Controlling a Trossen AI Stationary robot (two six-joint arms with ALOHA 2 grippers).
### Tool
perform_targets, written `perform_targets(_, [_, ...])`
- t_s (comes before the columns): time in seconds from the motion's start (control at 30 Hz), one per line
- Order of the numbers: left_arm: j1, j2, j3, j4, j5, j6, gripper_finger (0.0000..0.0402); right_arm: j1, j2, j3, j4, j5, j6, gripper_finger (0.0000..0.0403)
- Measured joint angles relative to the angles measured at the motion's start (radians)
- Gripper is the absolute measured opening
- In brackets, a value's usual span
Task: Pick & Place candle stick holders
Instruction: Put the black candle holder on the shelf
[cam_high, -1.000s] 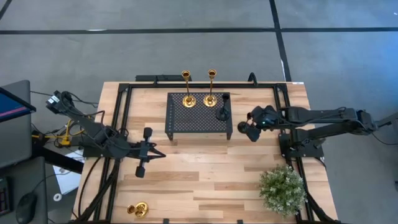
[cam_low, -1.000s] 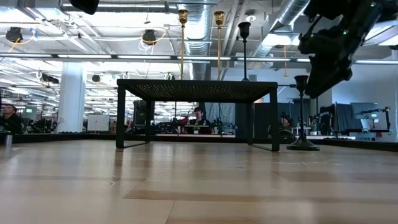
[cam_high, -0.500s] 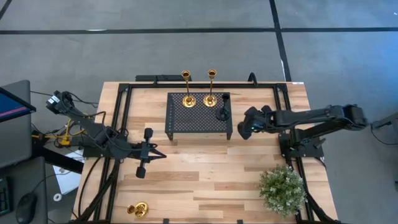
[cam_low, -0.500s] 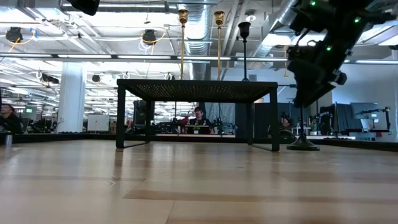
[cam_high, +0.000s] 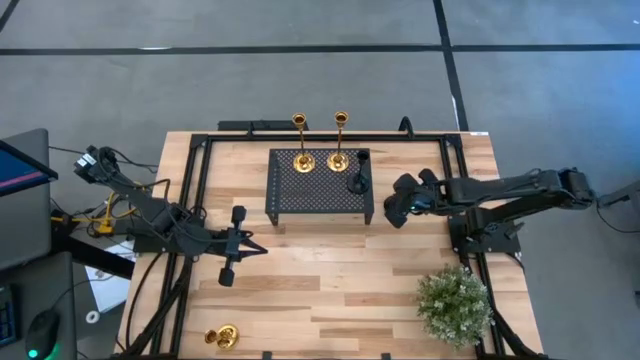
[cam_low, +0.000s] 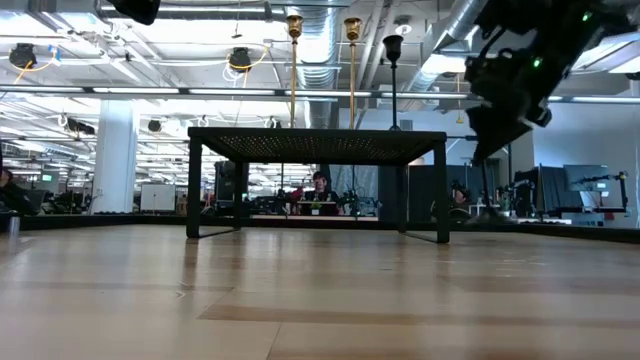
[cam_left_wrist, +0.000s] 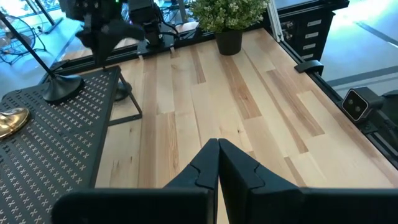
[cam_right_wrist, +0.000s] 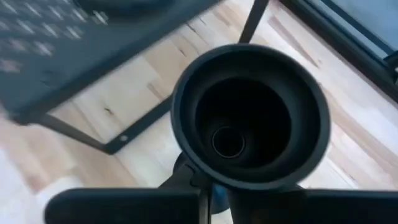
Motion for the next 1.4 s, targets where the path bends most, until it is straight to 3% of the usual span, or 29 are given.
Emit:
perform_targets(0.37, [0.001, 0.045, 0.000, 0.038, 0.000, -0.034, 0.0010, 0.128, -0.118, 0.232, -0.124, -0.121, 0.001, 0.0004])
perform_targets(0.57, [0.001, 0.082, 0.000, 0.238, -0.008, 0.027, 0.0010, 0.250, -0.076, 0.353, -0.112, -0.154, -0.009, 0.0004])
perform_targets(0.77, [0.019, 0.118, 0.000, 0.345, -0.090, 0.061, 0.0016, 0.347, -0.006, 0.410, 0.007, -0.156, -0.067, 0.0004])
perform_targets(1.07, [0.086, 0.205, 0.000, 0.415, -0.077, 0.053, 0.0081, 0.389, 0.143, 0.423, 0.210, -0.244, -0.169, 0.0002])
perform_targets(1.4, [0.101, 0.319, 0.000, 0.610, -0.029, -0.009, 0.0141, 0.339, 0.283, 0.423, 0.386, -0.314, -0.260, 0.0002])
